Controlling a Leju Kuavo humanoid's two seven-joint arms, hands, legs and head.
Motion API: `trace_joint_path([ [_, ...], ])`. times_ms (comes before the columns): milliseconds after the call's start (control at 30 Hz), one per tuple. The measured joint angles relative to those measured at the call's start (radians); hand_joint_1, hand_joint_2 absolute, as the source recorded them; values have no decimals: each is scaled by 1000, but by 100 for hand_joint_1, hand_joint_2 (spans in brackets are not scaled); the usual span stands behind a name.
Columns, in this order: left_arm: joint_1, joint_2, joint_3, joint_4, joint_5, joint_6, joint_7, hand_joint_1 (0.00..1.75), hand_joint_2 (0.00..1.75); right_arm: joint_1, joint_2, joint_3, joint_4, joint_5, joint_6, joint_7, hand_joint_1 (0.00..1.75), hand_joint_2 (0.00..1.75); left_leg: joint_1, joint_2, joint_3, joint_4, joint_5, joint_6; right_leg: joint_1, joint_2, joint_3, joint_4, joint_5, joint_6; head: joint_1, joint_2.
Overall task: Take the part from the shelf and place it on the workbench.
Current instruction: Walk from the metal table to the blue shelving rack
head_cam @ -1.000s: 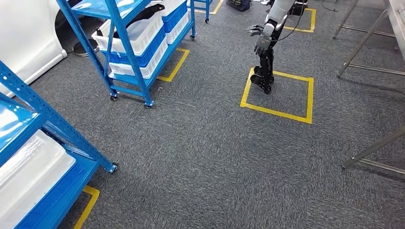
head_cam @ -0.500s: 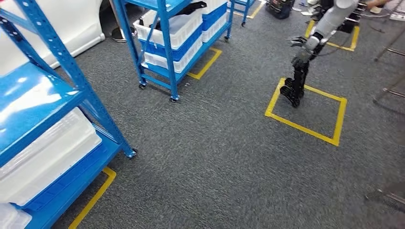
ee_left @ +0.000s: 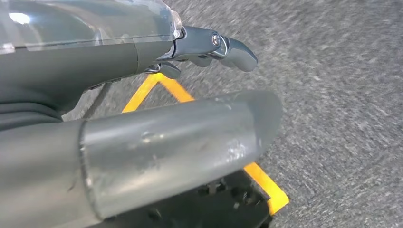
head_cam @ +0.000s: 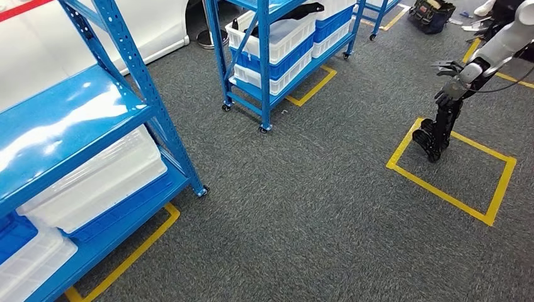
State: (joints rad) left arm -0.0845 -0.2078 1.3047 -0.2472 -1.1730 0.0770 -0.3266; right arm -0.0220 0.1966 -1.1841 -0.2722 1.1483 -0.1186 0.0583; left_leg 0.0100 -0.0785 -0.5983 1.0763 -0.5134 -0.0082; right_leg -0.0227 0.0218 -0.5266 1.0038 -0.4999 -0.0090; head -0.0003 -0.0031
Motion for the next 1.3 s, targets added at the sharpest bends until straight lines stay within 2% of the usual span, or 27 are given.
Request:
trace_joint_path([
  [33,-1,0,0,0,0,0,0,0,0,2,0,-1,0,2,1,0,0,0,0,33,-30,63,-34,-3,3,-15,1,-1,-1,-5,-1,0],
  [67,-3,0,0,0,0,1,1,0,0,3,0,-2,1,4,1,0,0,0,1,54,-64,133,-67,-7,6,-31,1,-1,-2,-9,-1,0],
  [100,-4,0,0,0,0,1,1,0,0,4,0,-4,2,5,2,0,0,0,3,65,-91,190,-87,-10,8,-47,1,0,-4,-10,-1,0],
  [133,-3,-1,0,0,0,2,2,0,0,4,0,-6,2,6,3,0,0,0,4,70,-104,219,-91,-12,10,-61,2,0,-5,-11,-1,0],
  [167,-1,-1,0,0,1,3,3,0,0,3,0,-7,3,6,4,0,0,0,4,74,-97,207,-75,-12,10,-74,3,0,-7,-10,-1,0],
  [233,0,-1,0,0,1,6,4,0,0,0,0,-8,4,8,6,0,0,0,3,98,-26,79,-11,-7,11,-98,10,1,-12,-6,-1,0],
  [300,-3,0,0,0,1,9,5,0,0,-1,0,-10,6,11,7,1,0,0,-4,129,38,-40,28,4,15,-118,18,1,-18,3,-1,0],
  [333,-4,0,0,0,1,11,5,0,0,-2,0,-11,7,12,7,2,0,0,-8,136,49,-64,32,10,17,-126,20,1,-21,8,-1,0],
  [400,-2,0,0,0,1,15,5,0,0,-8,0,-12,7,15,7,2,0,0,-10,120,46,-70,31,20,18,-142,26,-2,-22,18,-1,0],
  [433,1,0,0,0,2,16,5,0,0,-10,0,-13,7,16,7,3,0,0,-8,110,49,-75,35,25,16,-138,29,0,-26,23,-1,0],
  [500,2,0,0,0,2,17,5,0,0,-11,0,-14,8,17,8,4,0,0,-3,92,55,-88,44,37,12,-94,14,42,-59,32,0,0],
  [567,-1,0,0,0,2,18,5,0,0,-8,-1,-15,10,18,8,5,0,0,-2,72,55,-91,49,44,8,-40,-44,160,-123,38,0,0],
  [600,-3,0,0,0,2,18,5,0,0,-7,-1,-16,11,19,8,5,0,0,-2,61,54,-90,49,46,8,-31,-78,224,-147,40,0,0],
  [633,-3,0,0,0,2,19,5,0,0,-7,-1,-16,12,20,9,6,0,0,-2,49,54,-89,49,46,8,-27,-103,268,-155,42,0,0],
  [667,-3,0,0,0,3,20,6,0,0,-6,-1,-16,13,21,9,6,0,0,-2,36,54,-88,48,45,7,-26,-112,276,-141,44,0,0],
  [700,-2,0,0,0,3,22,6,0,0,-6,-1,-16,14,22,10,7,0,0,-2,22,55,-85,47,44,4,-22,-103,246,-109,45,0,0],
  [767,-2,-1,0,0,5,27,9,0,0,-4,-1,-17,15,24,12,8,0,0,-1,-5,54,-75,41,37,-3,13,-58,126,-33,46,0,0],
  [800,-3,-1,0,0,6,30,10,0,0,-4,0,-18,15,25,13,8,0,0,-2,-18,49,-67,38,32,-7,35,-39,75,-13,44,0,0],
  [867,-5,-1,0,0,7,34,12,0,0,-3,0,-20,16,27,14,7,0,0,-1,-38,37,-57,35,19,-6,60,-27,37,-9,36,-1,0],
  [933,-2,-1,0,0,8,36,13,0,0,-6,0,-22,16,29,16,8,0,0,2,-50,29,-54,35,6,-4,39,-25,32,-9,22,-1,0],
  [1000,0,-1,1,0,7,38,14,0,0,-6,0,-23,16,31,18,8,0,0,2,-11,12,-17,11,-2,-4,13,-20,26,-7,5,-1,0],
  [1067,-3,-1,1,0,7,39,14,0,0,-3,0,-23,16,33,20,8,0,0,1,47,-40,93,-48,-7,1,-17,-18,24,-8,-6,-1,0],
  [1133,-4,-2,0,0,7,39,15,0,0,-1,0,-24,17,34,21,8,0,0,2,67,-97,211,-94,-10,8,-48,-18,24,-11,-11,-1,0],
  [1167,-3,-2,0,0,6,39,16,0,0,-2,0,-24,17,34,21,8,0,0,3,71,-105,229,-92,-10,10,-63,-17,24,-12,-11,-1,0],
  [1200,-2,-3,0,0,6,39,16,0,0,-3,0,-24,17,34,21,8,0,0,2,74,-92,207,-72,-9,11,-76,-15,24,-14,-11,-1,0],
  [1233,-1,-3,1,0,6,39,17,0,0,-4,0,-24,17,34,21,8,0,0,2,82,-60,149,-40,-5,12,-87,-13,24,-15,-10,-1,0],
  [1300,-2,-3,1,0,6,39,17,0,0,-5,1,-24,17,34,21,8,0,0,-6,121,13,11,9,6,15,-109,-6,25,-20,-4,-1,0],
])
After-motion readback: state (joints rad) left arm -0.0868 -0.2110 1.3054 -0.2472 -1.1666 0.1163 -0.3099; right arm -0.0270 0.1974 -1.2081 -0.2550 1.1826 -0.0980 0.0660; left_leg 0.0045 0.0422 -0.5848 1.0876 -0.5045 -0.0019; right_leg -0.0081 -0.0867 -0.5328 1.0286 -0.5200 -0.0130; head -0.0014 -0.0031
